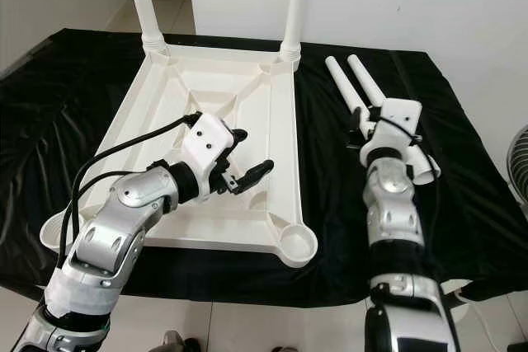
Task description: Building children table
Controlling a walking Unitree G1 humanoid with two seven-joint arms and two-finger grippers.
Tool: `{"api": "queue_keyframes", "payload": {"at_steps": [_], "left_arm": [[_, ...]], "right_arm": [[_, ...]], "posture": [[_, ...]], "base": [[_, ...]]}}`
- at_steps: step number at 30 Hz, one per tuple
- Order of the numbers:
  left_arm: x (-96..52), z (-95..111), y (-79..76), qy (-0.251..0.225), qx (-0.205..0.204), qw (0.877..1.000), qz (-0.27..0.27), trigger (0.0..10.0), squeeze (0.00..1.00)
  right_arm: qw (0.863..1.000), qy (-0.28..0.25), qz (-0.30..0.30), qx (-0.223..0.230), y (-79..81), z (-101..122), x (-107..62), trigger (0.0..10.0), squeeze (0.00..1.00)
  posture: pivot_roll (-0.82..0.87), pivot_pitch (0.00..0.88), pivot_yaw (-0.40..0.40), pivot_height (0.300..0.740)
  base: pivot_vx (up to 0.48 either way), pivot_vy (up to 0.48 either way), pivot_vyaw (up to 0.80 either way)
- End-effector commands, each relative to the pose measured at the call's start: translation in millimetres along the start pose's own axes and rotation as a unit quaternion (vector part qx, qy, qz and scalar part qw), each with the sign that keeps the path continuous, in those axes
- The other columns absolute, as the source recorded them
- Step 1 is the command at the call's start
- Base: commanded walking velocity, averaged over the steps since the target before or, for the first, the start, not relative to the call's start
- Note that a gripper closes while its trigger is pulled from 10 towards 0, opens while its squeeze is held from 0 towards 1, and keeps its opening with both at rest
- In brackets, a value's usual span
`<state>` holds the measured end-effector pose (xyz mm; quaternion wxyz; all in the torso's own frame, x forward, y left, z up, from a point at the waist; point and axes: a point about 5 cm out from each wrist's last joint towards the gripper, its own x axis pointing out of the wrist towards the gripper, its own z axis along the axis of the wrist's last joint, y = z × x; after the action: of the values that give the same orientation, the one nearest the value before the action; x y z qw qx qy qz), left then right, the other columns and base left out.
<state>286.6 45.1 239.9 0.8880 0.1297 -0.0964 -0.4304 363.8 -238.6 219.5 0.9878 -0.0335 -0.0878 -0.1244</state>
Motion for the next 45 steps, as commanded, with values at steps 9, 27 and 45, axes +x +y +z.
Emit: {"api": "queue_keyframes", "payload": {"at_steps": [9,27,45], "left_arm": [[3.1,-4,5.4,0.006,-0.026,0.998,0.061,10.0,0.00],[3.1,-6,0.4,0.013,-0.041,0.998,0.050,10.0,0.00],[1.5,-6,-4.6,0.018,-0.050,0.998,0.043,10.0,0.00]], "right_arm": [[0.995,0.101,-0.006,-0.001,-9.2,-20,4.4,10.0,0.00],[0.986,0.159,-0.052,-0.027,-29.6,-10,12.5,10.0,0.00],[0.965,0.262,0.018,-0.016,-19.0,-27,8.3,10.0,0.00]], "posture": [[0.01,0.122,-0.001,0.740],[-0.01,0.171,0.017,0.740],[0.00,0.205,0.018,0.740]], "base": [[0.000,0.000,0.00],[0.000,0.000,0.00],[0.000,0.000,0.00]]}}
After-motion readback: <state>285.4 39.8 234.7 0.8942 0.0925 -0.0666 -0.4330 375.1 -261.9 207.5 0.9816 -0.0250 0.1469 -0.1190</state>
